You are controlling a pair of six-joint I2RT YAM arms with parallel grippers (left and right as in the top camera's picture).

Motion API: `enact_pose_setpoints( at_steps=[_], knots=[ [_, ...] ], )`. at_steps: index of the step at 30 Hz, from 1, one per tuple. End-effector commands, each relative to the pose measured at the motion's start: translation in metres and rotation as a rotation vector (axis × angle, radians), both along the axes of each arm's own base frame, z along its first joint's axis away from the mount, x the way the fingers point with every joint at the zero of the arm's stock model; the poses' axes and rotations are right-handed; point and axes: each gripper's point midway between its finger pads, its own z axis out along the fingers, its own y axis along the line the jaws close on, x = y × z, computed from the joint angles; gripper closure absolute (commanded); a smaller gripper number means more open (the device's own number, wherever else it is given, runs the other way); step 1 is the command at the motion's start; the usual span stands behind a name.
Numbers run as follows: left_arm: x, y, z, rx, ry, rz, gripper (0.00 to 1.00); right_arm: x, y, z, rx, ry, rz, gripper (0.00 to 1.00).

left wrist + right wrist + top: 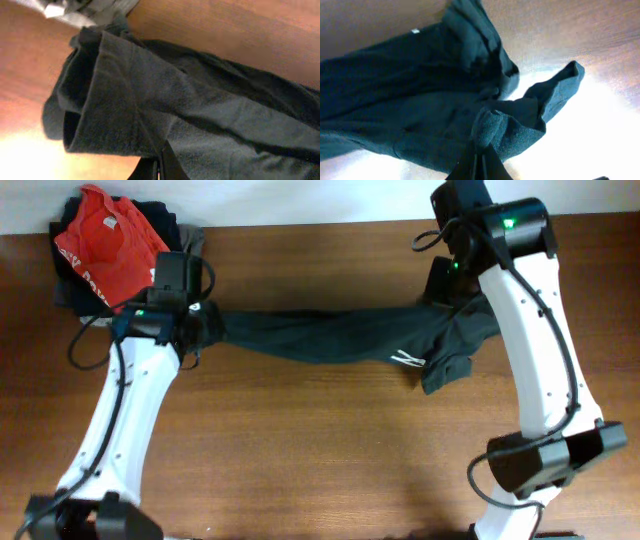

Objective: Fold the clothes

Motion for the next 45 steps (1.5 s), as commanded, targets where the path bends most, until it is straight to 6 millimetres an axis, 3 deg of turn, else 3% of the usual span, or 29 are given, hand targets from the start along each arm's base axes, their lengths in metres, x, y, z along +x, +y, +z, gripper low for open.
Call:
enact_pose_setpoints(
  at_steps=[1, 5, 7, 13, 19, 22, 34, 38, 45],
  knots=[
    [-0.012, 0.006, 0.007, 0.022, 0.021, 0.013, 0.96, -0.021, 0.003, -0.01, -0.019, 0.061, 0.035, 0.96],
    [-0.036, 0.009, -0.004, 0.035, 0.13, 0.012, 0.92, -0.05, -0.004, -0.038, -0.044, 0.185, 0.01, 0.96],
    [-0.044, 0.01, -0.007, 0.04, 0.164, 0.012, 0.85, -0.062, -0.007, -0.05, -0.054, 0.232, -0.016, 0.96],
    [-0.059, 0.012, -0.011, 0.047, 0.228, 0.011, 0.76, -0.083, -0.013, -0.076, -0.085, 0.34, -0.055, 0.96],
    [-0.071, 0.006, -0.02, 0.016, 0.281, -0.002, 0.32, -0.088, -0.014, -0.084, -0.093, 0.364, -0.058, 0.96],
    [-0.083, -0.001, -0.035, -0.024, 0.338, -0.017, 0.01, -0.085, -0.014, -0.085, -0.09, 0.354, -0.058, 0.96],
    [-0.102, -0.027, -0.115, -0.167, 0.488, -0.052, 0.01, -0.076, -0.012, -0.086, -0.082, 0.315, -0.057, 0.96],
    [-0.095, -0.03, -0.129, -0.184, 0.501, -0.054, 0.02, -0.073, -0.015, -0.086, -0.102, 0.303, -0.058, 0.96],
    [-0.086, -0.044, -0.15, -0.26, 0.522, -0.055, 0.11, -0.071, -0.015, -0.086, -0.099, 0.293, -0.057, 0.96]
  ],
)
